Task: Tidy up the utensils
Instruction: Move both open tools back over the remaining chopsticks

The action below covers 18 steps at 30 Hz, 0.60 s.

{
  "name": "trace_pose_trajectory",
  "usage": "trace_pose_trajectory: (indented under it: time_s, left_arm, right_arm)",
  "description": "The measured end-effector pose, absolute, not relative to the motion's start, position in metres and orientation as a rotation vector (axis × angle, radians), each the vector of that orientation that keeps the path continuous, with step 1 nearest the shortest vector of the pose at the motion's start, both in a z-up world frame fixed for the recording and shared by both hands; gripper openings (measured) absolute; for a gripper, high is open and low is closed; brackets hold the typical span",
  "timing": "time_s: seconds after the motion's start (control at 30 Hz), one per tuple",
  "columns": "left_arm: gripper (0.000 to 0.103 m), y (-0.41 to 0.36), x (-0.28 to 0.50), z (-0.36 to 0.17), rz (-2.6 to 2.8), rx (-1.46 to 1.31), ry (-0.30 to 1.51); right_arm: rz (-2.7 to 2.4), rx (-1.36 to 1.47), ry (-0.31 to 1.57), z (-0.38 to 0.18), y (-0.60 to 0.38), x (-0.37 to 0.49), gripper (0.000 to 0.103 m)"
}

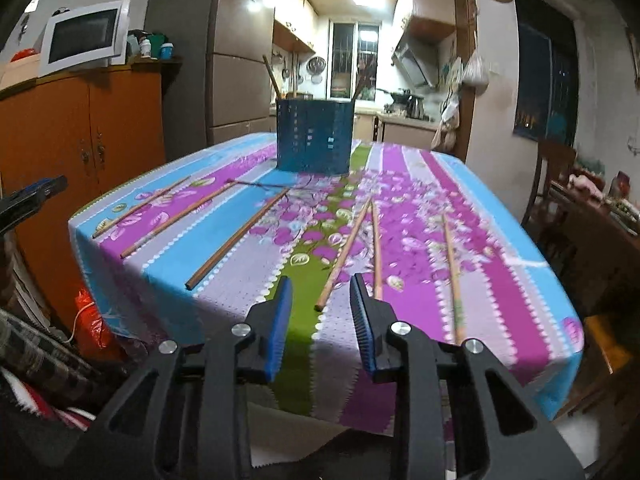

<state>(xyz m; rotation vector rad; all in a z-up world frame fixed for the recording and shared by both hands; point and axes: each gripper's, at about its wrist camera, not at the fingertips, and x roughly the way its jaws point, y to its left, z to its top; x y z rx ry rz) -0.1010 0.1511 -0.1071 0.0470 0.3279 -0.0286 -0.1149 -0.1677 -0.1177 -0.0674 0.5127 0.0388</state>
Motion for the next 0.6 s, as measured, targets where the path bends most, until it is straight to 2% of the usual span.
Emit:
trace_pose_trajectory:
  time_s: [0.1,0.17,0.43,0.6]
  left_arm:
    - [0.055,0.143,-0.103,-0.106,-0.031,0.083,0.314]
    - [0.055,0.142,-0.104,-0.106,-0.034,0.097,0.306]
    - [0.055,0.142,-0.099,-0.11,-0.046,0.11,0.322]
    - [0.055,0.137,-0.09,-0.123,-0.078,0.143,0.357]
  right_arm:
    - [0.04,-0.061,0.536,-0.13,-0.164,-0.106,0.026]
    - [0.022,-0.05,0.558,-0.139,-0.165,-0.098,0.021]
    - [-0.009,-0.016,0.579,-0.152,-0.168,-0.084,0.021]
    - [-0.017,0.023,0.569,-0.153,-0.168,-0.078,0.013]
